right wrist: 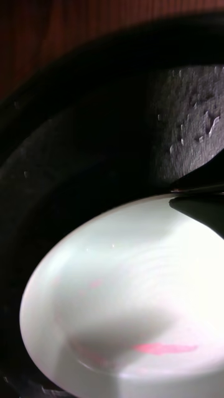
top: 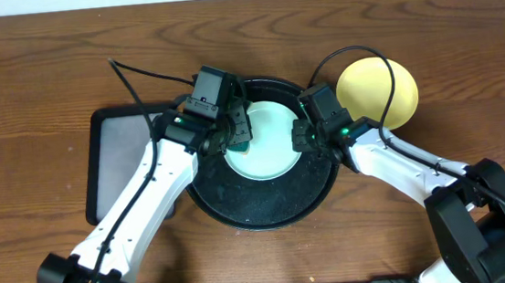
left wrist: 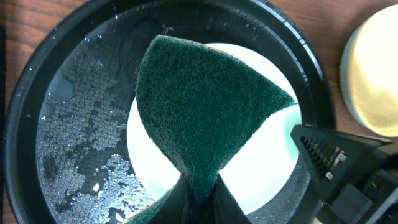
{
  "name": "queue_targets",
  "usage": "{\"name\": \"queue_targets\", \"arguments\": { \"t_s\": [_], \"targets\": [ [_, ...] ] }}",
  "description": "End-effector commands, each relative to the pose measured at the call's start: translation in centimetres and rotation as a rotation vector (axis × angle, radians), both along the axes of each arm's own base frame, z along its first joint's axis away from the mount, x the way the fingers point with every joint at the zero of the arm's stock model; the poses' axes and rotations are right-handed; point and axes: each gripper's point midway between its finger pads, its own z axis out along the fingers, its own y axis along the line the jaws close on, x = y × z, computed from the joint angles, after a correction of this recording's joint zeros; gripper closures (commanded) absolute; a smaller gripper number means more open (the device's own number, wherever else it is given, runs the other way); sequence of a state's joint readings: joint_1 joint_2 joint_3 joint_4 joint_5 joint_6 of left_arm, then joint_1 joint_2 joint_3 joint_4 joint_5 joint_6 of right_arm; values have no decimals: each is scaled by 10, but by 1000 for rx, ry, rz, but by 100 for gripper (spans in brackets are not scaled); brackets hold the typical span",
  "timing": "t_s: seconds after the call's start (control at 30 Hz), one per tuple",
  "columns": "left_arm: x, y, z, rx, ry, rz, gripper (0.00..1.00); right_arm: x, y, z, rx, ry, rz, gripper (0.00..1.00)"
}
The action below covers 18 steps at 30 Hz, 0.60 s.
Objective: Clean dirty plates on tray and stack at the side
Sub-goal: 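Keep scrubbing the mint plate center with the left gripper's sponge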
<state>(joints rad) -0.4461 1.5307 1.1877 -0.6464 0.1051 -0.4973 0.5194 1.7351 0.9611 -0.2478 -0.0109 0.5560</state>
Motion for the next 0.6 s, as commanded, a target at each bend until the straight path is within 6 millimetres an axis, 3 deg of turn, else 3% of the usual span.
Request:
{"name": "queue_targets", "arguments": {
  "t_s": [0.0, 0.17, 0.4, 0.57],
  "targets": [
    [3, 2, -3, 14, 3, 7, 92, 0, 3, 5, 1, -25, 10, 89],
    [4, 1, -4, 14, 2, 7, 92, 6, 2, 8, -30, -67, 49, 66],
    [5, 1, -14, 25, 24, 7, 92, 9, 2, 7, -47, -84, 69, 67],
    [9, -1, -26, 33, 41, 7, 92, 11, 3, -7, -61, -73, 80, 68]
  ]
}}
